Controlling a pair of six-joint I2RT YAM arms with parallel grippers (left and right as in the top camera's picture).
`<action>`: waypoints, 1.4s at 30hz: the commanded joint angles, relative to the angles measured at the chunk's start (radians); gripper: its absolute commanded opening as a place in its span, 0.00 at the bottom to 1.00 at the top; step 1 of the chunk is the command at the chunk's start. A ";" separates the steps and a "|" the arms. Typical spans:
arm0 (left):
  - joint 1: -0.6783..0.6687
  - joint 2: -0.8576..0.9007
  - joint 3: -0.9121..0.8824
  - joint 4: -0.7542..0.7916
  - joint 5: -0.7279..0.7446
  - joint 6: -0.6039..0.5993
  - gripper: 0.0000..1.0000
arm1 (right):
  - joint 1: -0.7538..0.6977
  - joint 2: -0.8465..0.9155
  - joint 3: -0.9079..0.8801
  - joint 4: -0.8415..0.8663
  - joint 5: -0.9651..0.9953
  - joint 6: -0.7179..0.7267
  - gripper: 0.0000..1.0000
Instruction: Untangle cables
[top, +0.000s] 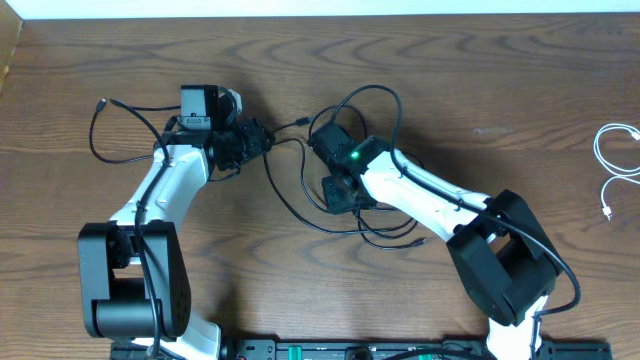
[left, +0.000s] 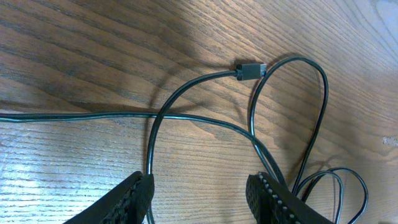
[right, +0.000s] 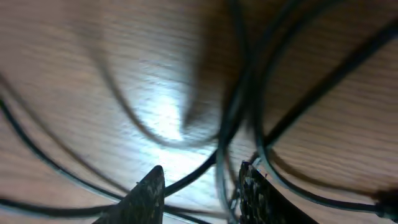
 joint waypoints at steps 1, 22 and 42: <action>0.001 0.006 0.020 -0.003 0.005 0.009 0.55 | -0.051 0.055 0.005 -0.001 -0.033 0.043 0.35; 0.001 0.006 0.020 -0.002 0.005 0.009 0.55 | -0.091 0.075 0.006 0.595 -0.065 -0.005 0.01; 0.001 0.006 0.020 0.001 -0.040 0.009 0.55 | -0.248 0.072 0.089 0.592 -0.584 -0.103 0.50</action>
